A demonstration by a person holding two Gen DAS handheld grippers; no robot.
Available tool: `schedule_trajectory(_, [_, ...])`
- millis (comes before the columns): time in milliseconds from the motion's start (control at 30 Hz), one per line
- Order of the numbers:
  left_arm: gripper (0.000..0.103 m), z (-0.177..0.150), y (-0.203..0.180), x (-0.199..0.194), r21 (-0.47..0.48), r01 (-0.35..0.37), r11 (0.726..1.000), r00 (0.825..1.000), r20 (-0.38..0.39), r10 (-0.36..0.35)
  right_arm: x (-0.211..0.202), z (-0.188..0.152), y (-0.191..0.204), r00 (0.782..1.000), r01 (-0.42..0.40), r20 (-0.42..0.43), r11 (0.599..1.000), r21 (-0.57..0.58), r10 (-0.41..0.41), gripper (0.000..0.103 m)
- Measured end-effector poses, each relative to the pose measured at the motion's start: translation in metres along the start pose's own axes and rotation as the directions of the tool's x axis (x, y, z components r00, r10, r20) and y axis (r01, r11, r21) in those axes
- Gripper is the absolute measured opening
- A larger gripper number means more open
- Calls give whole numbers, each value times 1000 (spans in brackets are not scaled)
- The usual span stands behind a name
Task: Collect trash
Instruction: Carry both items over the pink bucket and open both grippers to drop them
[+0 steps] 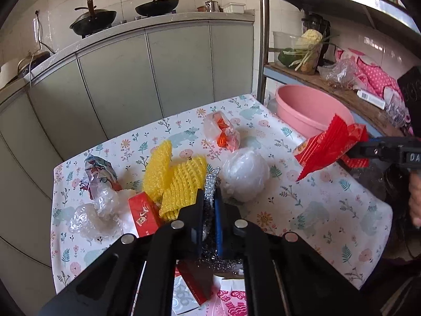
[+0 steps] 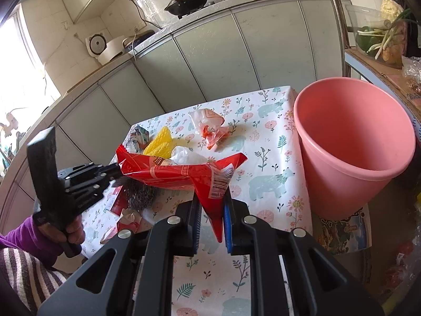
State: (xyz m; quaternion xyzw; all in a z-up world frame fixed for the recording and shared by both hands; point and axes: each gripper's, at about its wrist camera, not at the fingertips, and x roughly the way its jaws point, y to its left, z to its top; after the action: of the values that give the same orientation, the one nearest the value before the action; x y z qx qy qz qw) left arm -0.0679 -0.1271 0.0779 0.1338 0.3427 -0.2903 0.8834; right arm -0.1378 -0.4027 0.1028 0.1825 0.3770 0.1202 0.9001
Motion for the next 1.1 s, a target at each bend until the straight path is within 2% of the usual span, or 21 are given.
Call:
schedule_trajectory(233, [6, 37, 16, -28, -111, 91, 990, 994, 73, -83, -13, 12, -11, 997, 2, 77, 1000, 22, -3, 15])
schedule_trajectory(400, [6, 69, 6, -34, -112, 154, 982, 981, 133, -139, -31, 25, -22, 982, 84, 166, 996, 25, -87, 15])
schedule_trajectory(533, [6, 102, -14, -30, -82, 225, 971, 961, 183, -208, -45, 36, -41, 947, 219, 226, 973, 68, -229, 15])
schedule_trajectory(700, [6, 142, -53, -13, -9, 314, 949, 927, 220, -304, -47, 45, -67, 877, 395, 250, 912, 110, -410, 15])
schedule_trajectory(833, [6, 168, -92, 17, 43, 378, 925, 904, 200, -379, -37, 47, -87, 840, 478, 220, 868, 134, -497, 15])
schedule_trajectory(967, [6, 185, -125, 53, 63, 430, 901, 885, 168, -434, -24, 44, -100, 822, 530, 171, 839, 124, -544, 15])
schedule_trajectory(1100, [6, 195, -154, 92, 65, 467, 882, 872, 127, -472, -6, 43, -108, 792, 593, 126, 801, 75, -598, 15])
